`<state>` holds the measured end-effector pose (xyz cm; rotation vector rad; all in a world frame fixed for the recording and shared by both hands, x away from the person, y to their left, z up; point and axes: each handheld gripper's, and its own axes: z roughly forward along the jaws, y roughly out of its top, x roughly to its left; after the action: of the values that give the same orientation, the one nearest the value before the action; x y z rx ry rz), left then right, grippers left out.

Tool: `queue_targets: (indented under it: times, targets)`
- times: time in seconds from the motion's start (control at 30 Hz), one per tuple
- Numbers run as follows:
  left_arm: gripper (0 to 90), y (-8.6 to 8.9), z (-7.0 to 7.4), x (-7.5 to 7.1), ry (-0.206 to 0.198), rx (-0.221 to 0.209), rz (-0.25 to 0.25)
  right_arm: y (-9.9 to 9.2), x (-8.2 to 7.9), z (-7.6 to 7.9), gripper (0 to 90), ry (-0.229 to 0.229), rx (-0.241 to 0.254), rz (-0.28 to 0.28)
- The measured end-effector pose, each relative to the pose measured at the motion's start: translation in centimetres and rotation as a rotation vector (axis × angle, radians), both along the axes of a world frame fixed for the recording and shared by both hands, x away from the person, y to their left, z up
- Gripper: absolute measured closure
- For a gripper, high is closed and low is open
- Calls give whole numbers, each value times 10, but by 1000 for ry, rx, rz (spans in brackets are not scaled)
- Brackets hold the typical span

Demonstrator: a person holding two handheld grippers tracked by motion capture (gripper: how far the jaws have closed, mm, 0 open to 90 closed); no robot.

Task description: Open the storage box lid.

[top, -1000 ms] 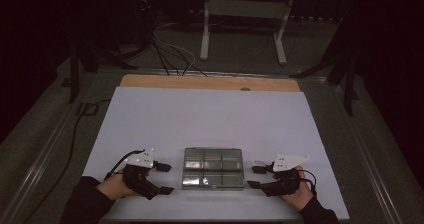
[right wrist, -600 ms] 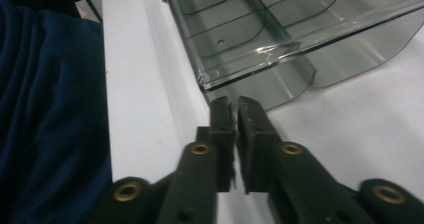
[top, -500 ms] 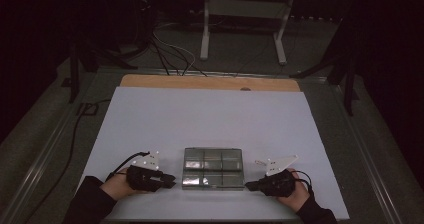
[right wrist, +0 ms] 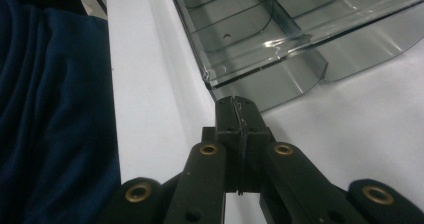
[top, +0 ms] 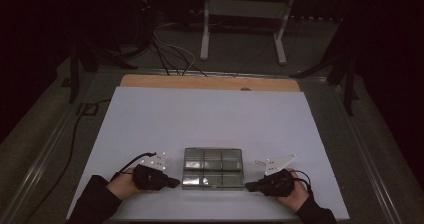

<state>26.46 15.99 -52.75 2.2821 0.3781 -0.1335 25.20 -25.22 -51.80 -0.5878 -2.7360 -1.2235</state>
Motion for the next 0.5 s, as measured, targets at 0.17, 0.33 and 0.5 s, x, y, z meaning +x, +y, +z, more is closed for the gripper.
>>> queue_targets:
  times: [0.17, 0.33, 0.5]
  targets:
    - [900, 1, 2, 0, -14, -35, -2, -1, 1, 2, 897, 5, 24, -8]
    - [900, 1, 5, -1, -14, -66, -12, -1, 1, 3, 898, 10, 29, -13]
    - [900, 1, 5, -3, -14, -64, -23, -2, 1, 4, 898, 18, 33, -20]
